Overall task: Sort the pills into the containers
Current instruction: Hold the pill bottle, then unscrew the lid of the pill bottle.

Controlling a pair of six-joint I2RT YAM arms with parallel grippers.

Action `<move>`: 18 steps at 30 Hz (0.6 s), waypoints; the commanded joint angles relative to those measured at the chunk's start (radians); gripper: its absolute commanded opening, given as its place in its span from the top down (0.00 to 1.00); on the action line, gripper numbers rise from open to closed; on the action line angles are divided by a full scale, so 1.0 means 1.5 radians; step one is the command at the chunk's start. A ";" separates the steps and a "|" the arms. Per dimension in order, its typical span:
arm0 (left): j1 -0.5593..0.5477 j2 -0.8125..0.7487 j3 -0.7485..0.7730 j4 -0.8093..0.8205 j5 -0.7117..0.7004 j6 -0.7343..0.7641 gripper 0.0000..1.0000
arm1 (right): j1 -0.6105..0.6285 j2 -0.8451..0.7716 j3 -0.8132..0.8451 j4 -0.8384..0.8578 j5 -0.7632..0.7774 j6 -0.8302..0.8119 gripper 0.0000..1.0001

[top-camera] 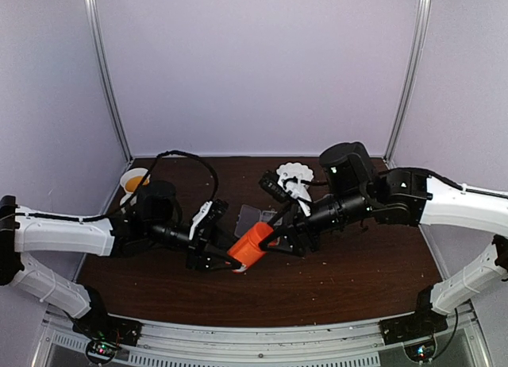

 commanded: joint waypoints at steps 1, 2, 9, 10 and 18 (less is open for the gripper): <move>0.010 -0.042 0.061 -0.038 0.165 0.035 0.69 | 0.002 0.013 0.013 0.014 -0.031 -0.117 0.60; 0.010 -0.048 0.068 -0.063 0.168 0.052 0.69 | 0.002 0.013 0.013 0.014 -0.027 -0.127 0.59; 0.011 -0.102 0.087 -0.206 -0.049 0.158 0.64 | 0.001 -0.002 0.009 0.033 0.067 -0.078 0.19; 0.011 -0.111 0.081 -0.208 -0.095 0.168 0.63 | 0.000 -0.008 0.011 0.040 0.083 -0.043 0.11; 0.009 -0.165 0.040 -0.162 -0.376 0.218 0.62 | -0.014 -0.004 0.081 -0.005 0.113 0.143 0.04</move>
